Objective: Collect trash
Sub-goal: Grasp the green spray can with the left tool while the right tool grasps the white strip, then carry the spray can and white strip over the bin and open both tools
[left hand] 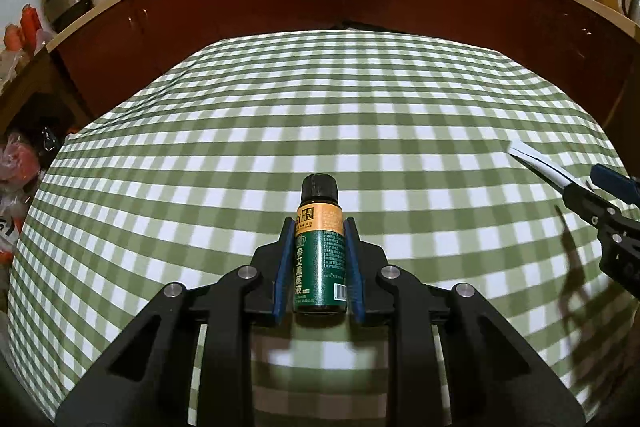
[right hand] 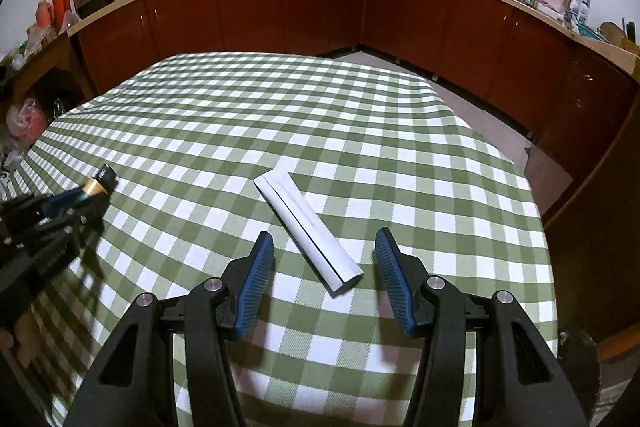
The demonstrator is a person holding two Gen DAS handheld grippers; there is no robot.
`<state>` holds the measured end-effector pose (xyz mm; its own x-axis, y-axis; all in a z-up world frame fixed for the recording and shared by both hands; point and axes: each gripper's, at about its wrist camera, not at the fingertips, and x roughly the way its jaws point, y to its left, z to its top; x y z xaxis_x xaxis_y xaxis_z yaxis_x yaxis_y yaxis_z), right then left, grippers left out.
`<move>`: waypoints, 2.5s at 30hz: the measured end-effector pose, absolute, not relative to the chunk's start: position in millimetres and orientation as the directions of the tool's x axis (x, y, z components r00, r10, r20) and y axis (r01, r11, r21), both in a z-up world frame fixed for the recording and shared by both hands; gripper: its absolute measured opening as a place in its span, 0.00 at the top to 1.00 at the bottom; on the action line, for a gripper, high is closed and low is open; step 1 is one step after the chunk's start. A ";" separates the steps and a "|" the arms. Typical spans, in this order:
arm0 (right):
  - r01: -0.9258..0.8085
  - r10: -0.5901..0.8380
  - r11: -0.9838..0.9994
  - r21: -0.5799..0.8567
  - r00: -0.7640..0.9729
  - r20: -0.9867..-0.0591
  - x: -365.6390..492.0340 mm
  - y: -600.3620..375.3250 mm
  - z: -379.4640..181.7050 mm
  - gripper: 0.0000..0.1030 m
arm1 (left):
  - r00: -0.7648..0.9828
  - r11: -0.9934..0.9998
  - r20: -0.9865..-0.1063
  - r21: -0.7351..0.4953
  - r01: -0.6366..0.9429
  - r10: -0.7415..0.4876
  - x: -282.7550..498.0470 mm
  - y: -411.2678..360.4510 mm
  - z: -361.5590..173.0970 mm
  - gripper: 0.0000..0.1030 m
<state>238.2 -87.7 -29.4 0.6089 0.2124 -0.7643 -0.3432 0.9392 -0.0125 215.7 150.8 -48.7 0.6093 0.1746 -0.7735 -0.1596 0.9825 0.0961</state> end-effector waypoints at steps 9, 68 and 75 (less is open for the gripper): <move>-0.360 0.228 0.933 0.009 0.571 -0.789 245.6 -82.1 -35.5 0.60 | 0.615 0.983 -0.770 0.087 -0.163 0.170 215.5 156.3 -49.6 0.77; 0.000 -0.008 1.000 -0.013 0.745 -0.666 78.7 -280.4 3.9 0.89 | 0.704 0.974 -0.701 0.059 0.217 -0.114 109.9 -108.5 -9.5 0.77; 0.090 -0.088 0.995 -0.032 0.743 -0.663 73.3 -313.4 -0.2 0.89 | 0.694 0.950 -0.698 0.064 0.306 -0.176 112.1 -169.2 -16.3 0.77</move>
